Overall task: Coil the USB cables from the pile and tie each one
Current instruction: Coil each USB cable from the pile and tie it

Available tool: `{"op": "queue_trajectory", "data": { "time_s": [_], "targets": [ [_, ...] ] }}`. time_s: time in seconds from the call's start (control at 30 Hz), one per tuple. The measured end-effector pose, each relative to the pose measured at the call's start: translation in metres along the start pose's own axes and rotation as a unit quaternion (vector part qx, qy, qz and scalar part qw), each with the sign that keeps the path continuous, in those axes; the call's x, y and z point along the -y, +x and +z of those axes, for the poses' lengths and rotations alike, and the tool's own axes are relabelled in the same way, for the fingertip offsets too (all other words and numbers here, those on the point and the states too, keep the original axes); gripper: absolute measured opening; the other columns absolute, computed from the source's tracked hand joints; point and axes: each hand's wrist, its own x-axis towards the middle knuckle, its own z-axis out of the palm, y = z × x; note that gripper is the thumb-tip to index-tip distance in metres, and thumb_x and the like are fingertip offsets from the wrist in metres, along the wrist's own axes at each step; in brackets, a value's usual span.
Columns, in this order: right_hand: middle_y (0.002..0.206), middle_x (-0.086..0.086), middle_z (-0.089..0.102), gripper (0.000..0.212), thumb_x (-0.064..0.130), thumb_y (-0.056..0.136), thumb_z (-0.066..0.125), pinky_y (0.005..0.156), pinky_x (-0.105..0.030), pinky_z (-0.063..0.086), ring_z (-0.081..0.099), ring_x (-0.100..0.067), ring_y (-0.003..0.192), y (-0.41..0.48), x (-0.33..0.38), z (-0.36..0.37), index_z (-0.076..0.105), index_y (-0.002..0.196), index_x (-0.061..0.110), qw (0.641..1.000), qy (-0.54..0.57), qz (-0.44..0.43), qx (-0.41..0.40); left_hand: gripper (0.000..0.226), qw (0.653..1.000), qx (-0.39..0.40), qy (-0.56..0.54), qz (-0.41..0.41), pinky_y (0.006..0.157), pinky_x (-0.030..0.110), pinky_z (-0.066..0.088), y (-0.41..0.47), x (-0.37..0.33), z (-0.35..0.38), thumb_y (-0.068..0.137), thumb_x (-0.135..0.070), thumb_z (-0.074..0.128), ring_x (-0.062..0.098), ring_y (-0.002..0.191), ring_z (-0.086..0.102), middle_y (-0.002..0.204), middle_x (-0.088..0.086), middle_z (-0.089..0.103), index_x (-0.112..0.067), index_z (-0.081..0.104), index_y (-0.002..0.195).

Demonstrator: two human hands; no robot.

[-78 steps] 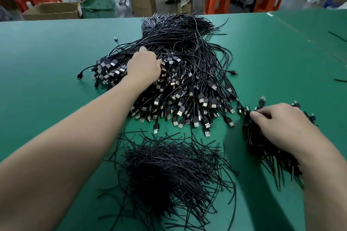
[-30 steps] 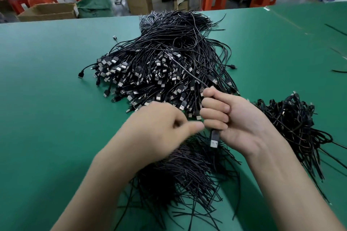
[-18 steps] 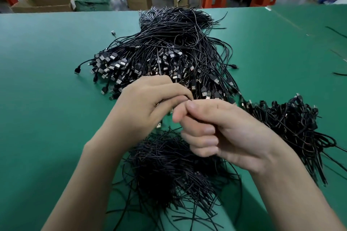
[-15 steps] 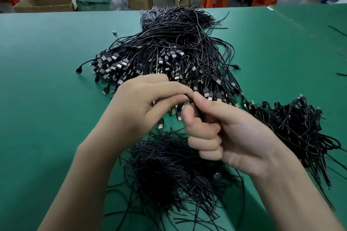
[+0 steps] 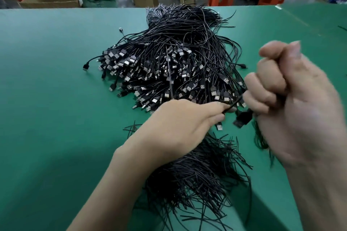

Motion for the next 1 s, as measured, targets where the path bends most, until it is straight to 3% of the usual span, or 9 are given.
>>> {"op": "queue_trajectory", "data": {
  "time_s": [0.13, 0.23, 0.33, 0.47, 0.6, 0.7, 0.77, 0.87, 1.0],
  "targets": [
    [0.072, 0.005, 0.057, 0.038, 0.027, 0.111, 0.034, 0.067, -0.033, 0.053, 0.058, -0.016, 0.068, -0.002, -0.010, 0.000, 0.070, 0.107, 0.016, 0.987, -0.133, -0.091, -0.029, 0.023, 0.999, -0.044, -0.006, 0.015, 0.058, 0.038, 0.041, -0.006, -0.008, -0.012, 0.109, -0.033, 0.046, 0.014, 0.054, 0.049, 0.061, -0.002, 0.056, -0.020, 0.063, 0.100],
    [0.089, 0.001, 0.070, 0.033, 0.026, 0.111, 0.035, 0.085, -0.037, 0.057, 0.072, -0.025, 0.091, -0.006, -0.021, 0.008, 0.064, 0.119, 0.012, 0.964, -0.213, -0.157, -0.028, 0.031, 0.999, -0.031, 0.018, 0.019, 0.061, 0.042, 0.043, -0.009, -0.016, -0.015, 0.108, -0.036, 0.047, 0.018, 0.057, 0.048, 0.059, 0.000, 0.051, -0.019, 0.052, 0.083],
    [0.091, 0.002, 0.072, 0.028, 0.020, 0.111, 0.037, 0.082, -0.028, 0.058, 0.074, -0.019, 0.091, -0.009, -0.025, 0.009, 0.062, 0.122, 0.012, 0.918, -0.342, -0.201, -0.008, 0.037, 0.995, -0.079, 0.041, 0.040, 0.055, 0.034, 0.037, -0.013, -0.016, -0.024, 0.103, -0.042, 0.049, 0.015, 0.054, 0.047, 0.054, -0.003, 0.047, -0.020, 0.053, 0.074],
    [0.062, 0.010, 0.058, 0.033, 0.033, 0.110, 0.039, 0.055, -0.013, 0.040, 0.056, -0.006, 0.056, -0.011, -0.033, 0.004, 0.065, 0.094, 0.023, 0.864, -0.488, -0.123, 0.025, 0.033, 0.980, -0.187, 0.010, 0.073, 0.049, 0.020, 0.029, -0.020, -0.006, -0.043, 0.101, -0.039, 0.061, 0.013, 0.047, 0.042, 0.049, -0.012, 0.039, -0.024, 0.067, 0.072],
    [0.055, 0.007, 0.036, 0.060, 0.054, 0.103, 0.027, 0.052, -0.022, 0.028, 0.033, -0.012, 0.052, -0.012, -0.034, 0.008, 0.070, 0.077, 0.021, 0.942, -0.281, 0.119, 0.139, 0.031, 0.957, -0.267, -0.091, 0.068, 0.050, 0.017, 0.025, -0.019, 0.012, -0.042, 0.100, -0.031, 0.065, 0.008, 0.049, 0.030, 0.051, -0.007, 0.033, -0.014, 0.068, 0.075],
    [0.055, 0.005, 0.030, 0.044, 0.038, 0.103, 0.036, 0.046, -0.025, 0.024, 0.027, -0.013, 0.048, -0.014, -0.030, 0.019, 0.066, 0.078, 0.018, 0.955, -0.028, 0.213, 0.205, 0.026, 0.949, -0.273, -0.154, 0.039, 0.050, 0.027, 0.037, -0.013, 0.020, -0.033, 0.105, -0.027, 0.060, 0.014, 0.053, 0.043, 0.059, 0.004, 0.052, -0.014, 0.071, 0.085],
    [0.055, 0.008, 0.037, 0.033, 0.027, 0.103, 0.039, 0.041, -0.019, 0.030, 0.035, -0.006, 0.044, -0.013, -0.025, 0.022, 0.062, 0.083, 0.016, 0.953, 0.110, 0.206, 0.191, 0.022, 0.959, -0.232, -0.158, 0.042, 0.055, 0.040, 0.048, -0.010, 0.022, -0.025, 0.109, -0.027, 0.053, 0.024, 0.060, 0.056, 0.069, 0.004, 0.064, -0.024, 0.072, 0.098],
    [0.063, 0.006, 0.058, 0.029, 0.022, 0.104, 0.039, 0.046, -0.017, 0.049, 0.057, -0.004, 0.051, -0.009, -0.017, 0.022, 0.064, 0.092, 0.011, 0.953, 0.222, 0.144, 0.148, 0.036, 0.981, -0.122, -0.147, 0.017, 0.054, 0.039, 0.050, -0.007, 0.013, -0.014, 0.109, -0.027, 0.043, 0.015, 0.057, 0.055, 0.069, -0.013, 0.062, -0.054, 0.062, 0.095],
    [0.082, 0.000, 0.074, 0.033, 0.021, 0.104, 0.039, 0.069, -0.023, 0.058, 0.074, -0.015, 0.077, -0.008, -0.017, 0.020, 0.069, 0.093, 0.013, 0.996, 0.084, 0.008, 0.016, 0.025, 0.995, -0.039, -0.093, 0.000, 0.058, 0.025, 0.045, -0.002, 0.003, -0.003, 0.105, -0.029, 0.046, 0.007, 0.053, 0.049, 0.062, -0.011, 0.055, -0.039, 0.063, 0.089]
  ]
}}
